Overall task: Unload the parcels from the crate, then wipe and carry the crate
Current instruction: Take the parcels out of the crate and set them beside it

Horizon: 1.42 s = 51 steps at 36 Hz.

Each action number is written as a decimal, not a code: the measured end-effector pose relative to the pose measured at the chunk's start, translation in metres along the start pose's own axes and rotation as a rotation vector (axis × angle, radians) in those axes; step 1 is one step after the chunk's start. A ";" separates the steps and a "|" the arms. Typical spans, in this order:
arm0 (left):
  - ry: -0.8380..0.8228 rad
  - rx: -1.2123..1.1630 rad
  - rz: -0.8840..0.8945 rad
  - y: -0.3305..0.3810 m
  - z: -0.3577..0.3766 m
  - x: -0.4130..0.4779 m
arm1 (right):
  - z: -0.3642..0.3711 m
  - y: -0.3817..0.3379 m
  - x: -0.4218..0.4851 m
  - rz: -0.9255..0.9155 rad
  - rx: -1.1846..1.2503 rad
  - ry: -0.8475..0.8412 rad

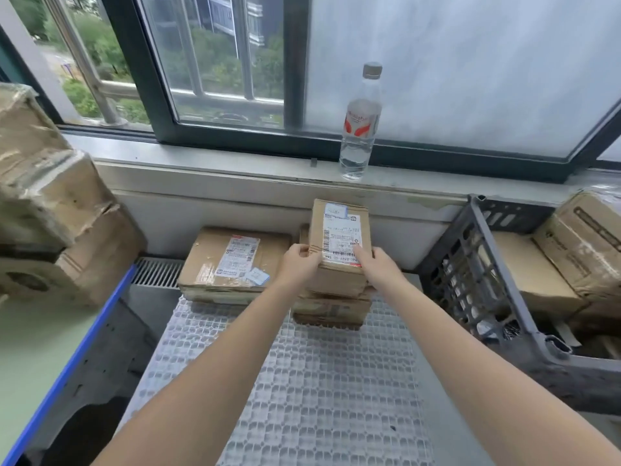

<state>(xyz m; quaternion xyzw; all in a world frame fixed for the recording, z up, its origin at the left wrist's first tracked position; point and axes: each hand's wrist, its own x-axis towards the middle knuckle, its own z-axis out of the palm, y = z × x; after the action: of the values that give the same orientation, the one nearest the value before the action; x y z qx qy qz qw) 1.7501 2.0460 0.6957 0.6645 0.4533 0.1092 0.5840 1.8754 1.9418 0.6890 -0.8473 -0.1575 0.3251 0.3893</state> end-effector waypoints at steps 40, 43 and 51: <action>-0.088 0.255 0.553 0.119 0.135 -0.064 | -0.176 0.024 -0.064 -0.458 -0.114 0.460; -0.101 0.235 0.563 0.129 0.161 -0.075 | -0.200 0.037 -0.062 -0.466 -0.100 0.462; -0.092 0.210 0.558 0.157 0.245 -0.102 | -0.278 0.082 -0.052 -0.491 -0.084 0.470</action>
<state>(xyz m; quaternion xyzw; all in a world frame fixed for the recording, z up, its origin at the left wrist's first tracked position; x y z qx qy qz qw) 1.9322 1.8199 0.8002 0.8244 0.2351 0.1881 0.4793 2.0250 1.7071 0.7839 -0.8511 -0.2761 0.0109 0.4463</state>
